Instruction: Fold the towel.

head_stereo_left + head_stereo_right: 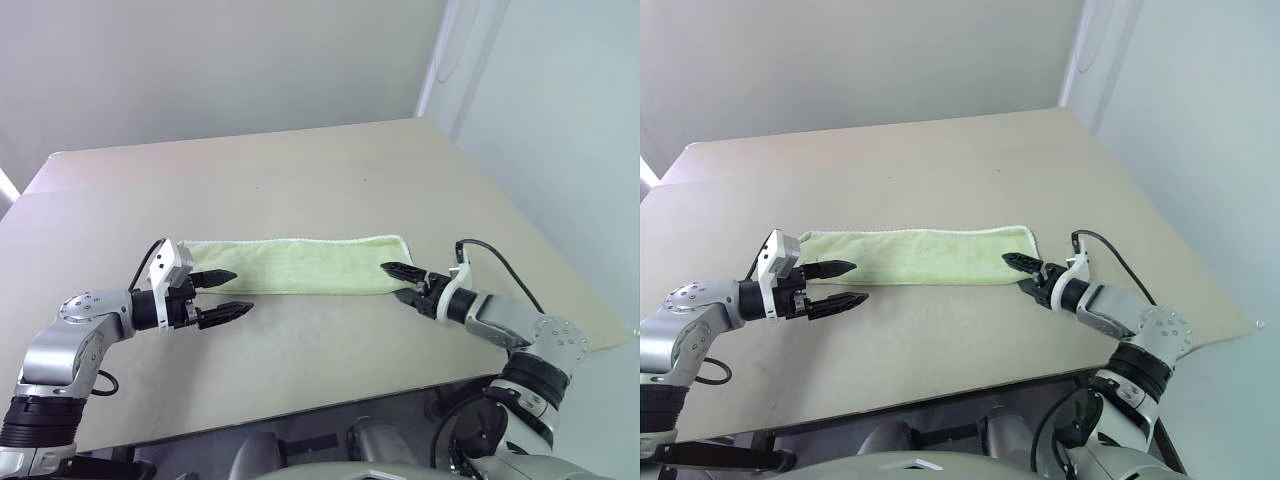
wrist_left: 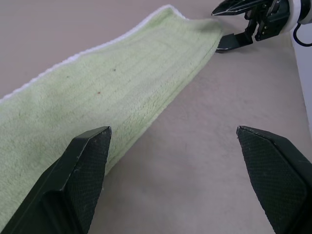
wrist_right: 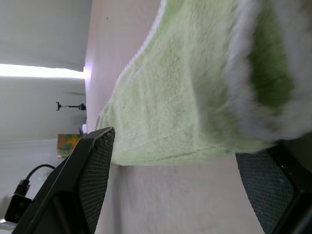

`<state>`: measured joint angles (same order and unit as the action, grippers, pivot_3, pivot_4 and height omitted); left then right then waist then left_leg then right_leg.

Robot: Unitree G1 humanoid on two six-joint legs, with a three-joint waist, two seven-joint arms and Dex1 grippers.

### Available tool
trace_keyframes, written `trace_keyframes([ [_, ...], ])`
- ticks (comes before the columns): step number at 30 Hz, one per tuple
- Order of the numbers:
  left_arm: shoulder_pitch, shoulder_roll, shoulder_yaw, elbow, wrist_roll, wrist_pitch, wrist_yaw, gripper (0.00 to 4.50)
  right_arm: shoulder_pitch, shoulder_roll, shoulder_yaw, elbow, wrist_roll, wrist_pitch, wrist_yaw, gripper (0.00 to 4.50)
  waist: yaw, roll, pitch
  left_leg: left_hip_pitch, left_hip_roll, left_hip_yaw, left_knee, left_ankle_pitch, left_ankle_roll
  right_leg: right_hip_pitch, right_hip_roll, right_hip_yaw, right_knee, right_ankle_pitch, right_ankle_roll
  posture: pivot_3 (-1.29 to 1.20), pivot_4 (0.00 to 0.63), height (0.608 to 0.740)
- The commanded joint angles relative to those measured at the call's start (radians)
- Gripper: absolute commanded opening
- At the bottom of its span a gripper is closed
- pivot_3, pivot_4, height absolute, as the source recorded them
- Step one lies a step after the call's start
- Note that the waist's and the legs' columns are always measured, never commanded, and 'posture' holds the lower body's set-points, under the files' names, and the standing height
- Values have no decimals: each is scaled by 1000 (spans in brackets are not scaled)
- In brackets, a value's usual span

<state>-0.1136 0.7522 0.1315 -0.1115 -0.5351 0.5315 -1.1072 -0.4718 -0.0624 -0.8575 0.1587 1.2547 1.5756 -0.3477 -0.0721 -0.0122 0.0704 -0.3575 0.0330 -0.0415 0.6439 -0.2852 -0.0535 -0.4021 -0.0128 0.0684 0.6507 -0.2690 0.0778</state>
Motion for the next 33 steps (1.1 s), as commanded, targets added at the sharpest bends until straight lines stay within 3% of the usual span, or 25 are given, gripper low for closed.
trace_keyframes([
  [1, -8, 7, 7, -23, -1, -12, 7, 4353, -3, 14, -15, -13, 2, -69, -90, 3906, -1, 0, 0, 0, 0, 1, 0, 0, 0, 0, 0, 1, 0, 0, 0, 0, 0, 740],
  [13, -30, 2, -15, 5, 20, -16, 11, 4353, 117, -106, 2, -26, 121, -165, -184, 3906, 7, 3, -4, 0, -4, -2, 1, 0, 1, 10, 1, 8, -12, 0, 2, 0, 0, 740],
  [21, -59, -5, -34, 22, 26, -19, 12, 4353, 135, -101, 91, -20, 181, -293, -178, 3906, 3, 2, -5, 0, -6, -5, 2, 0, 1, 14, 1, 11, -21, 1, 4, 0, 0, 740],
  [30, -65, -6, -43, 19, 39, -20, 22, 4388, 106, -106, 168, 12, 177, -438, -161, 669, 0, 4, -3, -3, -6, -3, -2, 0, 1, 10, 3, 13, -20, 3, 7, 0, 0, 740],
  [32, -66, -8, -35, 19, 39, -18, 29, 4388, 109, -106, 172, 12, 166, -471, -161, 24, -2, 3, -4, -2, -5, -3, -2, 0, 1, 10, 3, 13, -20, 3, 7, 0, 0, 740],
  [33, -66, -8, -32, 18, 41, -18, 33, 4388, 112, -116, 166, 17, 158, -493, -158, 24, -2, 3, -5, -2, -5, -2, -2, 0, 1, 10, 3, 14, -20, 3, 7, 0, 0, 740],
])
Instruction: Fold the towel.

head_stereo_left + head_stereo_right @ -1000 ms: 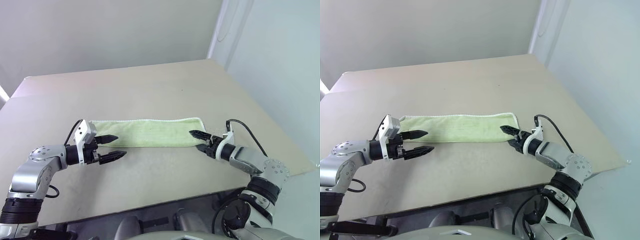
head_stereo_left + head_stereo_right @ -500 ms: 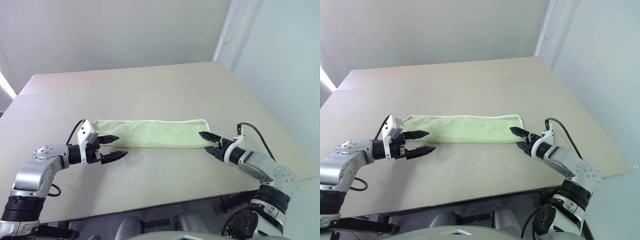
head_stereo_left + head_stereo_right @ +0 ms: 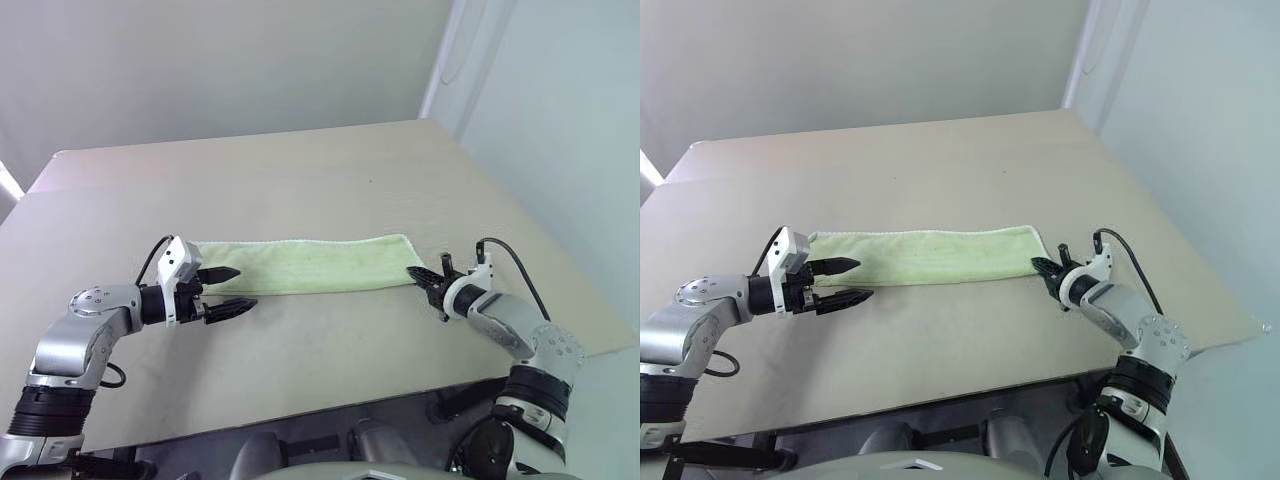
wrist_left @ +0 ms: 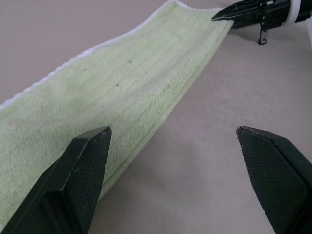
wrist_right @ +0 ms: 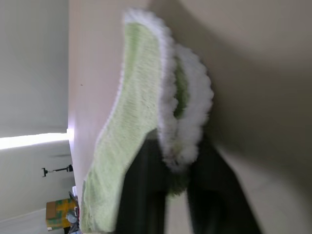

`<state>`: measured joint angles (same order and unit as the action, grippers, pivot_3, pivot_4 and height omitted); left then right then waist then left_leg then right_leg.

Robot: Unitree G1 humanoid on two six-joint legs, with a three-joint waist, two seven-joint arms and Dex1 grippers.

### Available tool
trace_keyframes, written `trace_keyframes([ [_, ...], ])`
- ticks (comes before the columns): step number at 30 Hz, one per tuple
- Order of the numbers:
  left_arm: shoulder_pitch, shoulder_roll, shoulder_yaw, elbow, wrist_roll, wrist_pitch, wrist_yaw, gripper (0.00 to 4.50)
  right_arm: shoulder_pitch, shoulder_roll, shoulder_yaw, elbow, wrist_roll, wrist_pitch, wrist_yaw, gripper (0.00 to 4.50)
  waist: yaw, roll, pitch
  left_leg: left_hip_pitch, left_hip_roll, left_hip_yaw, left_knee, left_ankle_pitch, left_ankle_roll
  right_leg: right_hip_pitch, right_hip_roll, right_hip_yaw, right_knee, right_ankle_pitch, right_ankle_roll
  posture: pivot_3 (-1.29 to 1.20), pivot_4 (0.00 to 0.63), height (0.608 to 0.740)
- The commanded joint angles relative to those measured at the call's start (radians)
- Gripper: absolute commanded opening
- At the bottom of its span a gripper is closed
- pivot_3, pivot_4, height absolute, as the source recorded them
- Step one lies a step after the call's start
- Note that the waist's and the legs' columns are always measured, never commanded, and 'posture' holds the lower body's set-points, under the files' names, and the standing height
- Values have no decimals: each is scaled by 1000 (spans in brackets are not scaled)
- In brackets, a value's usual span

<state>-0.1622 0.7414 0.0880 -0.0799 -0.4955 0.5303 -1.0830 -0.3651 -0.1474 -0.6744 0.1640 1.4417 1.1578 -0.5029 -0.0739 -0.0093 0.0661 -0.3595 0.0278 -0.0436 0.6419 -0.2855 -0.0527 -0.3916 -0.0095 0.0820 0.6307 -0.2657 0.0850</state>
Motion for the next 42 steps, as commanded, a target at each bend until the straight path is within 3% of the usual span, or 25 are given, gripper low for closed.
trace_keyframes([
  [1, -17, 3, 14, -14, 2, -17, 11, 4388, 9, -38, -20, 16, -34, -91, -1, 24, 0, 0, 0, 0, 0, 0, 1, 0, 0, 0, 0, 0, 0, 0, 0, 0, 0, 740],
  [9, -18, 8, 16, -10, 6, -17, 17, 4388, 37, -218, -65, 50, 6, -116, 34, 24, 9, 2, 0, -10, -3, 1, 4, 0, 0, -5, -2, 2, -1, 0, 1, 0, 0, 740],
  [14, -31, 15, 5, 5, 17, -17, 9, 4388, 47, -361, -27, 58, 10, -14, 114, 24, 4, 5, 0, -15, -3, 1, 3, -3, 6, -13, 0, 3, 2, 3, 4, 0, 0, 740],
  [21, -55, 6, -4, 53, 39, -42, -2, 4388, -16, -434, 90, -26, -91, -1, 244, 24, 3, 5, 0, -13, -2, 8, 4, -4, 7, -13, 1, 9, 2, 2, 2, 0, 0, 740],
  [28, -39, 9, 5, 82, 53, -75, -10, 4388, -14, -513, 303, -310, -165, 53, 495, 24, 4, 5, 0, -14, -2, 12, 5, -4, 7, -15, 1, 14, 1, 4, 6, 0, 0, 740],
  [34, -18, 13, 10, 86, 54, -91, -11, 4388, -90, -467, 452, -425, -195, 38, 626, 24, 2, 4, 0, -14, -2, 13, 5, -4, 7, -16, 1, 15, 1, 4, 6, 0, 0, 740],
  [42, -32, -4, -7, 111, 69, -113, 2, 4388, -172, -306, 670, -332, -359, 40, 664, 24, 7, 3, -1, -14, -2, 13, 7, -4, 7, -16, 1, 16, 3, 5, 7, 0, 0, 740],
])
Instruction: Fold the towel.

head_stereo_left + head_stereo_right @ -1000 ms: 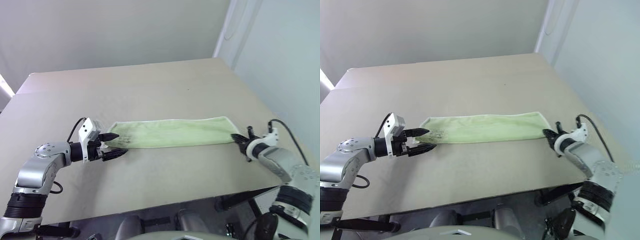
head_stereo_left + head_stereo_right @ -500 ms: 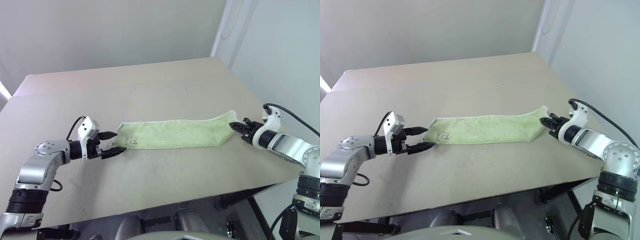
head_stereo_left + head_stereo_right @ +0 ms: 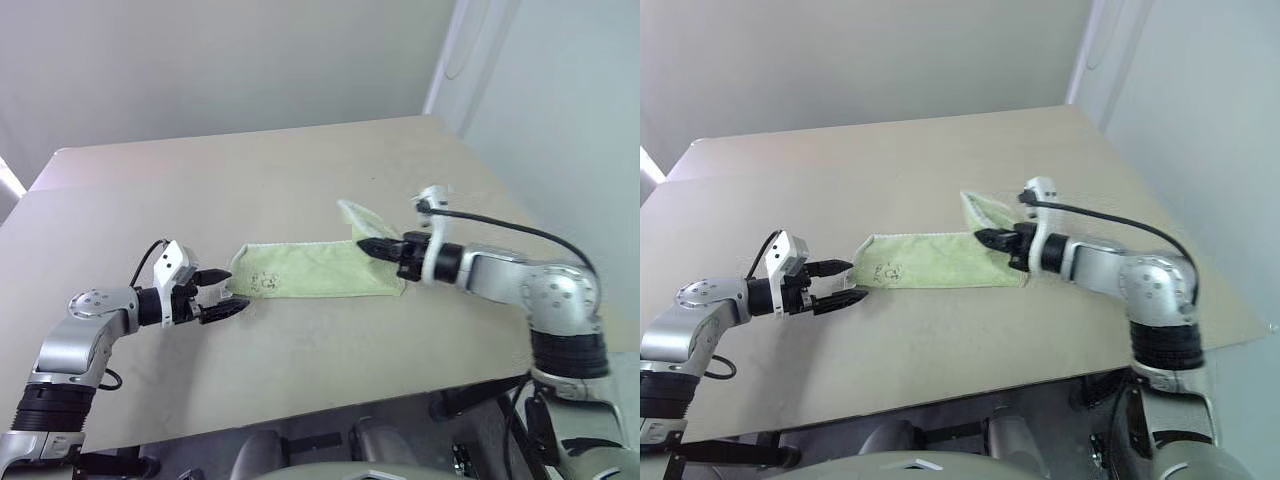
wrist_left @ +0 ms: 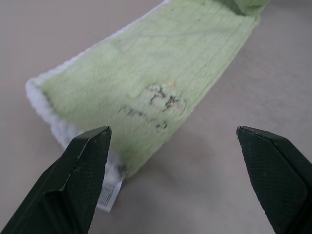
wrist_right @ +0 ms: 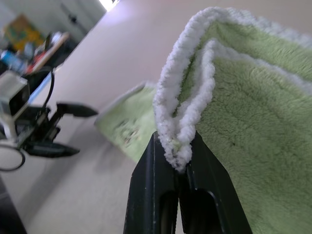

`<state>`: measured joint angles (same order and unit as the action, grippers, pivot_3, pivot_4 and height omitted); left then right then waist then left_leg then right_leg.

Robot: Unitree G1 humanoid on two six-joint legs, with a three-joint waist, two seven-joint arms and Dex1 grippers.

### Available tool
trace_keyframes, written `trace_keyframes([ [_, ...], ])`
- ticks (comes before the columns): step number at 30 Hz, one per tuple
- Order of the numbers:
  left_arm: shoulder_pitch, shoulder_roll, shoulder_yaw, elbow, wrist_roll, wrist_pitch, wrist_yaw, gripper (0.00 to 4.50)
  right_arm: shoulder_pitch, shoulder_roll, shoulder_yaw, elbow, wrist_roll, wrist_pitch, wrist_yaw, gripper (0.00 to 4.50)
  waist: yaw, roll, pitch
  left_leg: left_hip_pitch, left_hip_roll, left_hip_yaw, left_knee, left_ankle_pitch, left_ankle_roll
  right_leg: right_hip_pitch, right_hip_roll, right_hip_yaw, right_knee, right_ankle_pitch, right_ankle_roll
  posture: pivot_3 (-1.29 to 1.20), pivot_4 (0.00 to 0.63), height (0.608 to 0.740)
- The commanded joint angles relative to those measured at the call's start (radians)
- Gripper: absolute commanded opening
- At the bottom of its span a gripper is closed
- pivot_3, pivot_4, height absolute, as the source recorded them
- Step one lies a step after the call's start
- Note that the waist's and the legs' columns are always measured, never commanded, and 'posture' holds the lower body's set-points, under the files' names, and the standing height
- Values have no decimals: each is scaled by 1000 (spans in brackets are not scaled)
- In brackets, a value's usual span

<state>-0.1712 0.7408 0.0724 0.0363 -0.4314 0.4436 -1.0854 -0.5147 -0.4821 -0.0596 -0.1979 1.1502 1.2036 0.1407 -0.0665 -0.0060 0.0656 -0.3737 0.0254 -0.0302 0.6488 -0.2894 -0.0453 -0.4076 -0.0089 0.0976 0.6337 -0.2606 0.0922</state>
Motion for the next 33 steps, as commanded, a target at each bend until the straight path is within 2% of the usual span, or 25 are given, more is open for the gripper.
trace_keyframes([
  [1, -24, -7, 8, -4, 8, -28, 6, 4388, -23, 41, 79, 47, -97, -8, 25, 24, -1, 0, 0, 0, 0, 0, 0, 0, 0, 0, 0, 0, 0, 0, 0, 0, 0, 740],
  [5, -26, -15, 11, -5, 11, -29, 14, 4388, -18, 68, 146, 94, -207, -13, 41, 24, -2, 0, 0, 0, 0, 0, 0, 0, 0, 0, -1, 0, 0, 0, 0, 0, 0, 740],
  [11, -26, -16, 9, -2, 12, -33, 23, 4388, -18, 91, 140, 106, -271, -4, 84, 24, -3, 0, 0, 0, 0, 0, 1, 0, 0, -1, 0, 0, 2, 0, 1, 0, 0, 740],
  [15, -24, -18, 8, -5, 11, -35, 26, 4388, -24, 110, 133, 107, -298, -9, 114, 1101, -4, 0, 0, 1, 0, 0, 1, 0, 0, -1, 0, 0, 3, 0, 1, 0, 0, 740],
  [20, -23, -20, 5, 4, 15, -43, 25, 4388, -19, 131, 148, 82, -344, -35, 152, 2915, -4, 0, 0, 1, 0, 0, 1, 0, 0, -1, 0, 0, 4, 1, 1, 0, 0, 740],
  [24, -24, -22, 8, 6, 13, -44, 25, 4388, -8, 148, 94, 25, -339, -115, 207, 4386, -4, 0, 0, 1, 0, 0, 2, 0, 0, -1, 0, 0, 5, 1, 1, 0, 0, 740],
  [26, -28, -19, 18, 19, 5, -41, 20, 4388, 2, 135, 30, -1, -326, -175, 244, 4479, -3, 0, 0, 1, 0, 0, 2, 0, 0, -1, 0, 0, 6, 1, 1, 0, 0, 740],
  [29, -43, -10, 41, 42, -16, -16, 15, 4388, 8, 125, -26, 40, -389, -297, 262, 4479, -2, -1, -1, 1, -1, 0, 3, 0, 0, -1, 0, 0, 6, 1, 2, 0, 0, 740],
  [33, -56, 6, 63, 43, -49, 86, 25, 4388, 16, 114, 53, 134, -537, -423, 291, 4479, -7, -3, -2, 2, -1, 0, 4, 0, 0, -1, 0, 0, 9, 1, 2, 0, 0, 740],
])
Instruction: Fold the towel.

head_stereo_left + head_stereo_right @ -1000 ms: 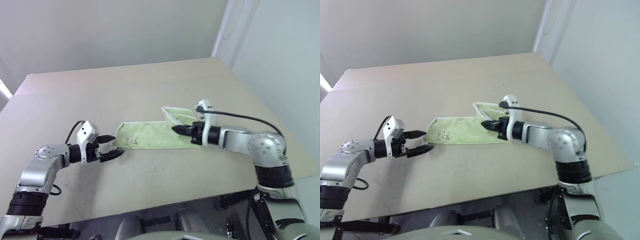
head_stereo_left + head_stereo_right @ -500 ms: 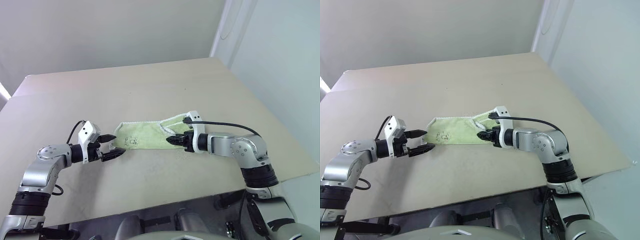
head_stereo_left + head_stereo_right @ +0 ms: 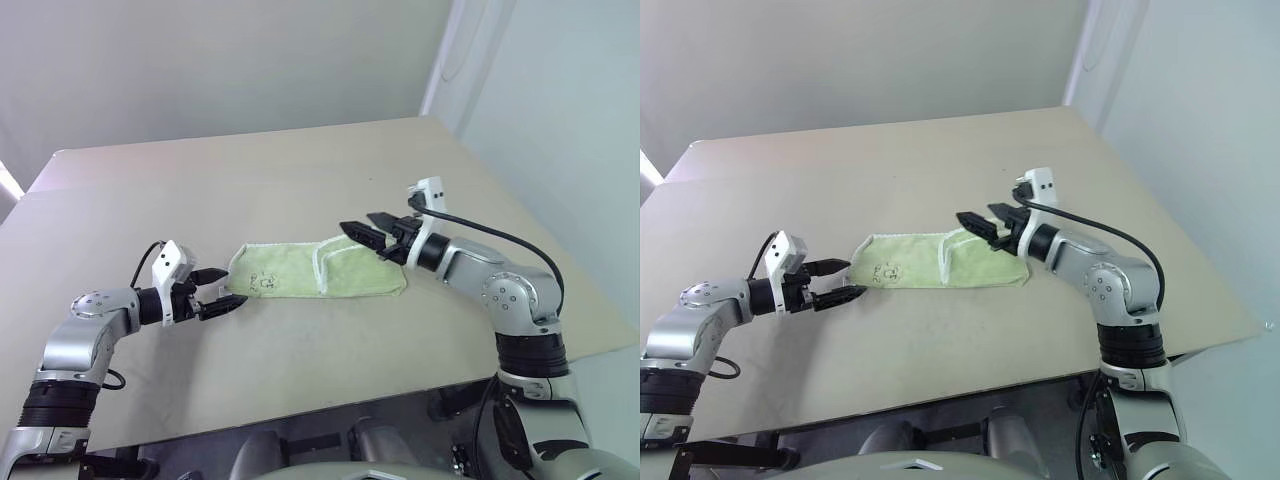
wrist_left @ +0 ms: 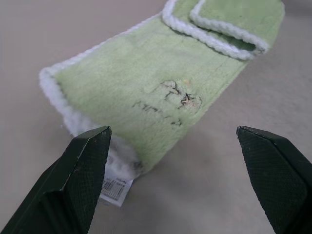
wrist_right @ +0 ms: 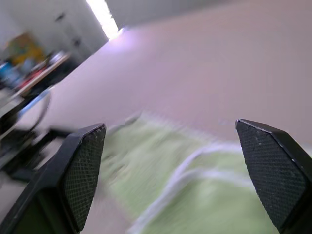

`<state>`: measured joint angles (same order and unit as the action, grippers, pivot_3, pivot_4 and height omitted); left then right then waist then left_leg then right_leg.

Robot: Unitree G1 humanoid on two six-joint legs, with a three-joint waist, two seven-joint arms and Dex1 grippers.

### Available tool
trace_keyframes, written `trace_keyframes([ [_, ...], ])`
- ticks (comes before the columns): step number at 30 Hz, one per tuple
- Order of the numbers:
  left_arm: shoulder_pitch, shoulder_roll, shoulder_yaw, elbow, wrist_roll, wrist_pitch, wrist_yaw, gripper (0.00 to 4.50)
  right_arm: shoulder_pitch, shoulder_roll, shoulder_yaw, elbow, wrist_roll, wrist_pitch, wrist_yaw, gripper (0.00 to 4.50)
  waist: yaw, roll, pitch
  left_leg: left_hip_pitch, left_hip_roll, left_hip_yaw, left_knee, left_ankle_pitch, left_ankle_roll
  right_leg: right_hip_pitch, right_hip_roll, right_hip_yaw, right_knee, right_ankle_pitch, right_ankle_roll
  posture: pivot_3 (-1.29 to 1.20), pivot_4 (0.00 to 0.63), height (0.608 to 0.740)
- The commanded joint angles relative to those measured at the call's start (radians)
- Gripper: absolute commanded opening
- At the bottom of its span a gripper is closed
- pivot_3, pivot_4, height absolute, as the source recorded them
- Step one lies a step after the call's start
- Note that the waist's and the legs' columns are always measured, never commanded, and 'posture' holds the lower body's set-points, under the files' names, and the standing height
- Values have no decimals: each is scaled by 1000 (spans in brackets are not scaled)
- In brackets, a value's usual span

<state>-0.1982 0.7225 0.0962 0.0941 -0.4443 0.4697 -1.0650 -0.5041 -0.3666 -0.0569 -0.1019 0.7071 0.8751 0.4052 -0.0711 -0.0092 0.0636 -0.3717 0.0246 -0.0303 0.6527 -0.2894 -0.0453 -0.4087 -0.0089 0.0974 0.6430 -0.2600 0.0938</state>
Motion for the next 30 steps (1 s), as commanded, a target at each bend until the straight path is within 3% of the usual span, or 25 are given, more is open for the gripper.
trace_keyframes([
  [1, -33, 27, 45, -16, -46, 91, 11, 4388, 10, 1, 82, 59, -136, -128, 34, 4479, -3, 0, 0, 1, 0, 0, 0, 0, 0, 0, 0, 0, 1, 0, 0, 0, 0, 740],
  [12, -23, 39, 60, -50, -68, 205, 46, 4388, 6, 103, 287, 371, -468, -374, 26, 4479, -7, -1, -1, 2, 0, 0, 1, 0, 0, 0, 1, 1, 5, 0, -1, 0, 0, 740],
  [16, -23, 31, 76, -60, -85, 237, 58, 4388, -6, 121, 292, 478, -549, -441, -3, 4479, -7, -4, -2, 4, 0, 0, 2, 0, 0, 2, 1, 1, 6, 0, -1, 0, 0, 740],
  [20, -43, 34, 94, -55, -120, 320, 90, 4388, -8, 127, 243, 436, -524, -448, 24, 4479, -4, -5, -3, 16, 0, 0, 2, 0, 0, 14, 1, 1, 5, -3, -3, 0, 0, 740],
  [30, -241, -59, 251, 144, -221, 585, 321, 4444, -6, 153, 105, 166, -375, -288, 49, 4496, -5, -5, -3, 15, 0, -2, 4, 0, 0, 13, 1, 1, 7, -1, 1, 0, 0, 740],
])
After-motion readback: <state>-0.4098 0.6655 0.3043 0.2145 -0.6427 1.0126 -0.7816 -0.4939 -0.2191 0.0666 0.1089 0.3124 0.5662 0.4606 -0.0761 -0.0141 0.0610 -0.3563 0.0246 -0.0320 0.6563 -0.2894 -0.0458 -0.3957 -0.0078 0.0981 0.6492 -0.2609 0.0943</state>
